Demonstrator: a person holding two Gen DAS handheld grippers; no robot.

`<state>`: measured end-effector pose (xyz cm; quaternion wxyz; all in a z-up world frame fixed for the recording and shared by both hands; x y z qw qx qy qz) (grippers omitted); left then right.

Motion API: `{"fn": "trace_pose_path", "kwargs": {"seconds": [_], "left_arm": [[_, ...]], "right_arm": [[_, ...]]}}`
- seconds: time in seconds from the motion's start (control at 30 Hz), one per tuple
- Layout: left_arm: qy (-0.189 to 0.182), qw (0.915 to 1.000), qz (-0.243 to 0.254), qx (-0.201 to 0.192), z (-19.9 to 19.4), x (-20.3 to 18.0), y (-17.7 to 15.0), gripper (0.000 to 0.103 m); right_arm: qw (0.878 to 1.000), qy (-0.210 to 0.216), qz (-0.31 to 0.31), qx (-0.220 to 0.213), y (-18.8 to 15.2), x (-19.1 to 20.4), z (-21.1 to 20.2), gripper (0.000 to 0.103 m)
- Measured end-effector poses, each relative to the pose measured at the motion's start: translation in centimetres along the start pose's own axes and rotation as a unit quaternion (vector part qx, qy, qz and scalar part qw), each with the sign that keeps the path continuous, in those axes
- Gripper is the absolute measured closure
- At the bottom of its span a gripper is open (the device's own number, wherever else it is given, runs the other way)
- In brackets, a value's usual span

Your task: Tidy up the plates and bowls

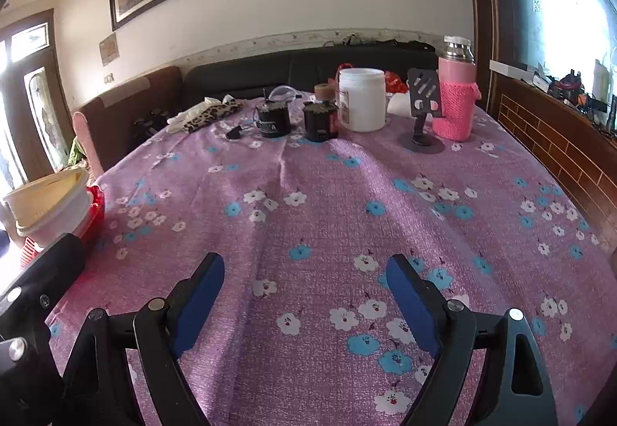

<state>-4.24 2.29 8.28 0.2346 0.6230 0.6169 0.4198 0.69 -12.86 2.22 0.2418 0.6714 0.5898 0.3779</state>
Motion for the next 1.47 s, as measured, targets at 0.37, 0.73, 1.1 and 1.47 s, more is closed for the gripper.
{"fn": "trace_pose_path", "kwargs": {"seconds": [0.37,0.73,1.1,1.47], "left_arm": [[-0.009,0.9993,-0.029,0.021,1.9,1.6,-0.7,0.0],[0.029,0.9952,-0.073,-0.058,-2.9,6.1,0.9,0.0],[-0.013,0.9877,-0.129,-0.086,-8.7,11.7,1.8,0.0],[-0.013,0.9952,-0.095,-0.02,-4.9,10.3,0.1,0.0]], "right_arm": [[1.0,0.001,-0.002,0.021,-0.7,0.3,0.8,0.014],[0.998,0.017,-0.028,-0.054,0.4,1.4,-1.4,0.014],[0.991,0.018,-0.037,-0.127,0.9,3.4,-7.7,0.007],[0.996,0.058,-0.069,-0.018,-2.1,6.6,-7.6,0.006]]}}
Point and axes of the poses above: each gripper's, at about its wrist camera, not at the fingertips, and z roughly the way its jaws point, x to its left, y to its top, the point moved 5 cm from there along z, roughly the way its jaws point, and after that the axes turned 9 degrees about z, right-handed, at the moved point
